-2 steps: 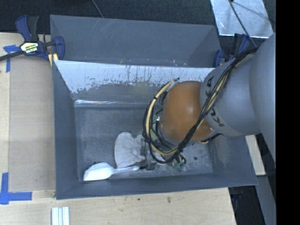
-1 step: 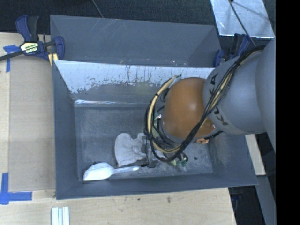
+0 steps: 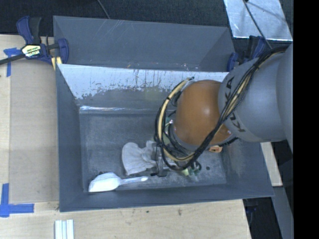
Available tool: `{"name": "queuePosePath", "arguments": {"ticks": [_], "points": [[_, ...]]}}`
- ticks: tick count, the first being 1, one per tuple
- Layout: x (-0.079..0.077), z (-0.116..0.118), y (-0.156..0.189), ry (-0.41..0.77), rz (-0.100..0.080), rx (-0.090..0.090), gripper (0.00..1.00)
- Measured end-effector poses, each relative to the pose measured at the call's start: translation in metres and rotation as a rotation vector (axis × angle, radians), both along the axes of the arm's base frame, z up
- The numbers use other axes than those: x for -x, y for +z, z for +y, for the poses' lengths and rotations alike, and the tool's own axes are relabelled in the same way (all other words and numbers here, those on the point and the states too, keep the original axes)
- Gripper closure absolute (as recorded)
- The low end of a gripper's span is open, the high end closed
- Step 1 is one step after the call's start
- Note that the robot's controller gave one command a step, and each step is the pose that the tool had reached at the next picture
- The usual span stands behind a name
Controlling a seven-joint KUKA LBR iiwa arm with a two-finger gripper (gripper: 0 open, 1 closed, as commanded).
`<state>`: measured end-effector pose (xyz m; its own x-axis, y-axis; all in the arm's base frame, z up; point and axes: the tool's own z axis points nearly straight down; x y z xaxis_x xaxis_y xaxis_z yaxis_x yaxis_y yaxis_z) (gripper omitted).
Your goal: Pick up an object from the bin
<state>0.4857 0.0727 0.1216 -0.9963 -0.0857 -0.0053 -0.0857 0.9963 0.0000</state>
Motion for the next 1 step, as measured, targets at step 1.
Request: {"name": "queuePosePath", "arguments": {"ticks": [1], "points": [[-0.0001, -0.0001, 0.0047, 0.001, 0.000, 0.000, 1.00]]}}
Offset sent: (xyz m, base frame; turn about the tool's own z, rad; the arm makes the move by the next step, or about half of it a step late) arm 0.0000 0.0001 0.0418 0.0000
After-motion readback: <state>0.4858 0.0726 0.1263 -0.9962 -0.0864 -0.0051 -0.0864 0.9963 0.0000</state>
